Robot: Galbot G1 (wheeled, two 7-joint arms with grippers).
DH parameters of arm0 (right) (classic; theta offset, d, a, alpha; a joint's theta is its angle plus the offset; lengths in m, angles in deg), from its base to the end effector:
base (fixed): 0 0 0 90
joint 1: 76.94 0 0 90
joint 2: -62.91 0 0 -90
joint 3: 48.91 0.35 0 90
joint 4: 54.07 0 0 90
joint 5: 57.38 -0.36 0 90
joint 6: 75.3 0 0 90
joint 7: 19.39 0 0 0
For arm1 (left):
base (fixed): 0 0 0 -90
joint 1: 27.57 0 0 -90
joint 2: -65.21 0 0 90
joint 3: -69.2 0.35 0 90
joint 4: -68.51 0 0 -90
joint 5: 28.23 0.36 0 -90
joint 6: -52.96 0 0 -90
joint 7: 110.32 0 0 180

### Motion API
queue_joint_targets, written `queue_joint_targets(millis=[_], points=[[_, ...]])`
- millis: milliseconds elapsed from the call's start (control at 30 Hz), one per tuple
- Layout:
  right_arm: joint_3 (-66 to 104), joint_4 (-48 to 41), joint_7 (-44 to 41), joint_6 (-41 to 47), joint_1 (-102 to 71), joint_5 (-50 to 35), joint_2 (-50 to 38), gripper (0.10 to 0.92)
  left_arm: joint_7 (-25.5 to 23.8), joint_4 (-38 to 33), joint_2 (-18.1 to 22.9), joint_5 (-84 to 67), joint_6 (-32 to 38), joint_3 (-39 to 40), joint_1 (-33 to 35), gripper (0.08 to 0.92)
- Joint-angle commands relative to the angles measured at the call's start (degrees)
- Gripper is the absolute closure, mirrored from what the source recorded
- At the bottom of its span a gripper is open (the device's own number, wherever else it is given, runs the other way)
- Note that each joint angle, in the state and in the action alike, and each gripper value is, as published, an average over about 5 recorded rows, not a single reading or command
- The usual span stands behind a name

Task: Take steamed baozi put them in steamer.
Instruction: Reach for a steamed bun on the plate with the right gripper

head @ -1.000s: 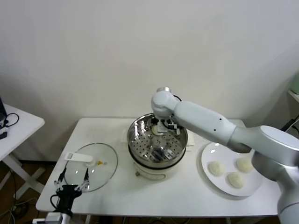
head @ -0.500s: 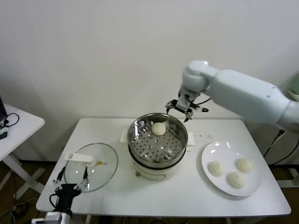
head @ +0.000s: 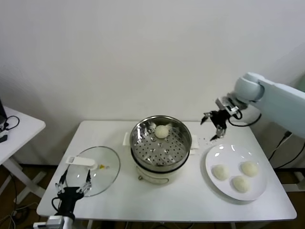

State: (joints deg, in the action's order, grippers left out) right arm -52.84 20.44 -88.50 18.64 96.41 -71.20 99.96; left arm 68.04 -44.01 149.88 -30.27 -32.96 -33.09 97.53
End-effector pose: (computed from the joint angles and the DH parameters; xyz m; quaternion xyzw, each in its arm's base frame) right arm 0.5386 -0.1475 -0.0867 0.5847 -0.5305 0.5168 0.3313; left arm 0.1482 0.0902 -0.3542 0.0563 -0.9932 -0.0760 0.0684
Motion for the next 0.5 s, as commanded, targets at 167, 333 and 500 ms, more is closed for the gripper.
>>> queue_joint_targets(millis=[167,333,500], points=[[12.01,-3.45,1.38,2.02,-22.23,10.49,-4.54,0.203,0.07,0.87,-0.02,-0.31,-0.11,-0.05,0.05,0.177],[12.99,-5.40,3.22,1.35,-24.91,11.94,-3.07,0.203,0.07,0.80,0.13,-0.35,-0.06,-0.13,0.39,0.177],[14.08,-8.63,5.13,0.83,-26.03,12.44,-0.71,0.203,0.06,1.20,0.09,-0.46,-0.03,-0.19,0.39,0.177]])
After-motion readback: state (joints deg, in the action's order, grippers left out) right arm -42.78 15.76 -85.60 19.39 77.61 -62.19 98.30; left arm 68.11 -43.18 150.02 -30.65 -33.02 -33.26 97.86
